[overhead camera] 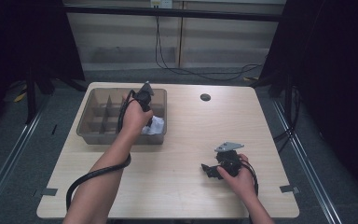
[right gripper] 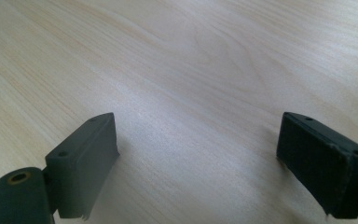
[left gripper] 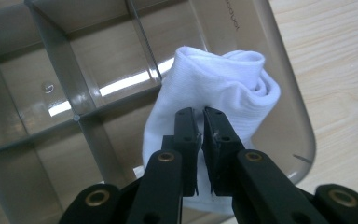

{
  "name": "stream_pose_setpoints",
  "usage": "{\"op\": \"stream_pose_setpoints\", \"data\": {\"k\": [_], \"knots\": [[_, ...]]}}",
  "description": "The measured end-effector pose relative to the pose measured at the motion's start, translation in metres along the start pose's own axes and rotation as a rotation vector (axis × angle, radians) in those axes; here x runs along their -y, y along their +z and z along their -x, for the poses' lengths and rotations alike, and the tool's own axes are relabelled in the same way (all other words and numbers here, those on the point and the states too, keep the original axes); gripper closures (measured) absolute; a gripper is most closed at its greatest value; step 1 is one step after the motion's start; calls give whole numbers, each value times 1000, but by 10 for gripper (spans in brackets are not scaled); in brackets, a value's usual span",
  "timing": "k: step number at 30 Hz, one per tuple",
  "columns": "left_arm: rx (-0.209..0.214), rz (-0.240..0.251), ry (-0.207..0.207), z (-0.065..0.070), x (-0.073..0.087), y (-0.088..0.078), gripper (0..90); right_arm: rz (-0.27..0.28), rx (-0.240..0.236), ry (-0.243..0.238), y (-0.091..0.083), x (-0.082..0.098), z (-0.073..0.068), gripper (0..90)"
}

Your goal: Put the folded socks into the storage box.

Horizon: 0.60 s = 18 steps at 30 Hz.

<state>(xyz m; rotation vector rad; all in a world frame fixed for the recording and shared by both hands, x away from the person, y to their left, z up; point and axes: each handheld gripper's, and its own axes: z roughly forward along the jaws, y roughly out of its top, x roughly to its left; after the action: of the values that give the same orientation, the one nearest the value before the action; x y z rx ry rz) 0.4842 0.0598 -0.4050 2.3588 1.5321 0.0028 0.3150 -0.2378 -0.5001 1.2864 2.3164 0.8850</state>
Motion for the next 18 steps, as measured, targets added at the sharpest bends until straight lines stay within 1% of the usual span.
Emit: {"op": "stream_pose_setpoints", "data": {"k": [4, 6, 8, 9, 14, 17, 18], "knots": [[-8, -10, 12, -1, 0, 11, 849, 0, 0, 2, 0, 0, 0, 119], [-1, -10, 14, -1, 0, 13, 853, 2, -1, -1, 0, 0, 0, 119], [-6, -9, 11, -1, 0, 14, 855, 3, -2, -5, 0, 0, 0, 119], [-2, -10, 8, 0, 0, 15, 858, 2, -1, -4, 0, 0, 0, 119], [-3, -27, 15, 5, 0, 23, 885, 4, 1, -2, 0, 0, 0, 120], [18, -54, 9, 8, 3, 34, 890, 5, 0, -1, 0, 0, 0, 120], [20, -54, 2, 9, 3, 38, 892, 3, 1, 1, 0, 0, 0, 120]]}}
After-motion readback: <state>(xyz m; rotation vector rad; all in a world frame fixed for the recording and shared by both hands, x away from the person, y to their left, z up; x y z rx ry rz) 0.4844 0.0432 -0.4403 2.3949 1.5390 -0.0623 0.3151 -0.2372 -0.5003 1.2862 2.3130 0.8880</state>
